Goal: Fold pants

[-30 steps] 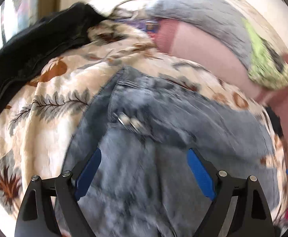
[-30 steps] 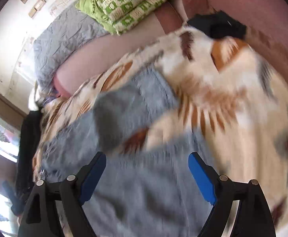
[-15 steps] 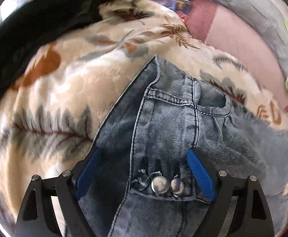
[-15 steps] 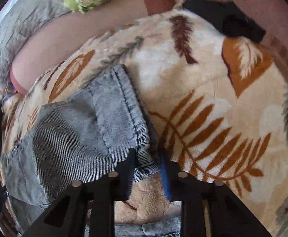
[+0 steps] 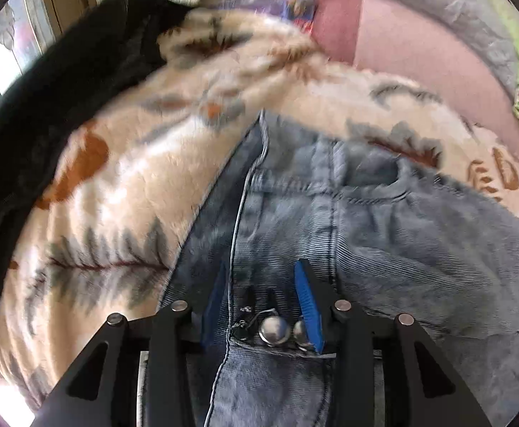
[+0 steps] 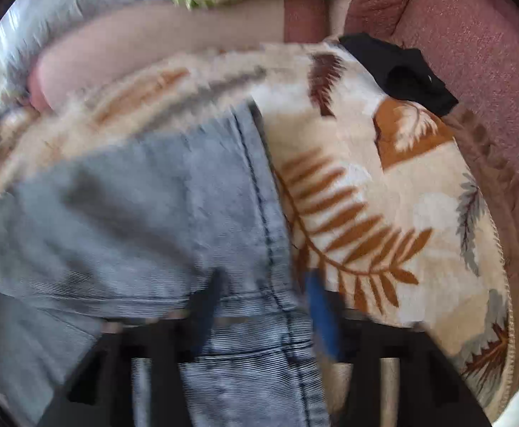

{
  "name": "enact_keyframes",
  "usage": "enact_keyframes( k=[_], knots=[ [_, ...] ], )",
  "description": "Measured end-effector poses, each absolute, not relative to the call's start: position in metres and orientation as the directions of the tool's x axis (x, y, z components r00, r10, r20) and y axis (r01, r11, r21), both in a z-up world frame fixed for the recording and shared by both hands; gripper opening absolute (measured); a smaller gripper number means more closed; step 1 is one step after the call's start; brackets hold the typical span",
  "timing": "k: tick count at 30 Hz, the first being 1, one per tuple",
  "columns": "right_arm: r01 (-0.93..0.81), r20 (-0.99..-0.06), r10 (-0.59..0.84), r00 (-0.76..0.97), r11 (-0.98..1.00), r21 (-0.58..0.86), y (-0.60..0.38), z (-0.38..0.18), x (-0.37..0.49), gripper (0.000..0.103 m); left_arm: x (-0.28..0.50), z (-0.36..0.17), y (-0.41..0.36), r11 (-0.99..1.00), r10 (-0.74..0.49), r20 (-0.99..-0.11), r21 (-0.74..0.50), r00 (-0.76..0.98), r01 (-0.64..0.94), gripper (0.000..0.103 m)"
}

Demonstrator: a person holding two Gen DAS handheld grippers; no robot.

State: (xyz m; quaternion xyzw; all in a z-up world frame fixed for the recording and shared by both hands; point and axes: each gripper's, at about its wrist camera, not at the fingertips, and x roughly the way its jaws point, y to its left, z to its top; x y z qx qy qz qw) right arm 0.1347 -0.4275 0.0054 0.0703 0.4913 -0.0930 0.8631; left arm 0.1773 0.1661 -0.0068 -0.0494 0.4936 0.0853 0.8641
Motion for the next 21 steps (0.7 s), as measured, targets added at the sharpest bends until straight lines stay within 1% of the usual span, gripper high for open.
enact_keyframes(
  k=[1,3,4,6,7,9,11,13,16,18,21],
  knots=[
    [0.239,-0.850,-0.093,0.519,0.970,0.040,-0.431,0.014,0.137,0.066,0.173,0.004,0.163,0.983,0.101,-0.838,0.002,0.537,-0.183,0.043],
    [0.244,-0.824,-0.051,0.565,0.964,0.108,-0.442,0.028,0.147,0.066,0.169,0.014,0.155,0.988,0.102,-0.811,0.012,0.576,-0.157,0.057],
    [0.254,-0.818,-0.034,0.574,0.957,0.139,-0.446,0.031,0.155,0.067,0.172,0.011,0.150,0.990,0.110,-0.817,0.043,0.565,-0.131,0.066],
    [0.264,-0.812,0.020,0.583,0.941,0.212,-0.451,0.030,0.177,0.067,0.180,-0.008,0.139,0.991,0.134,-0.855,0.114,0.500,-0.071,0.067],
    [0.269,-0.817,0.044,0.575,0.933,0.239,-0.452,0.026,0.191,0.067,0.185,-0.022,0.139,0.991,0.136,-0.878,0.125,0.460,-0.053,0.068],
    [0.267,-0.833,0.031,0.553,0.940,0.212,-0.445,0.018,0.211,0.067,0.188,-0.026,0.148,0.996,0.085,-0.885,0.059,0.458,-0.070,0.067],
    [0.272,-0.846,0.029,0.533,0.941,0.203,-0.441,0.007,0.228,0.067,0.191,-0.011,0.167,0.992,-0.010,-0.871,-0.069,0.491,-0.102,0.067],
    [0.271,-0.856,0.043,0.516,0.939,0.210,-0.437,-0.005,0.242,0.067,0.199,0.003,0.193,0.970,-0.072,-0.849,-0.182,0.524,-0.162,0.067],
    [0.262,-0.883,0.047,0.467,0.946,0.189,-0.432,-0.025,0.252,0.067,0.225,0.010,0.213,0.952,-0.140,-0.847,-0.258,0.514,-0.166,0.067],
    [0.255,-0.891,0.040,0.452,0.952,0.172,-0.431,-0.035,0.253,0.067,0.242,0.012,0.217,0.949,-0.150,-0.841,-0.270,0.520,-0.161,0.067],
    [0.257,-0.892,0.053,0.449,0.949,0.186,-0.434,-0.041,0.252,0.067,0.271,0.004,0.216,0.934,-0.214,-0.846,-0.324,0.489,-0.152,0.067]
  ],
)
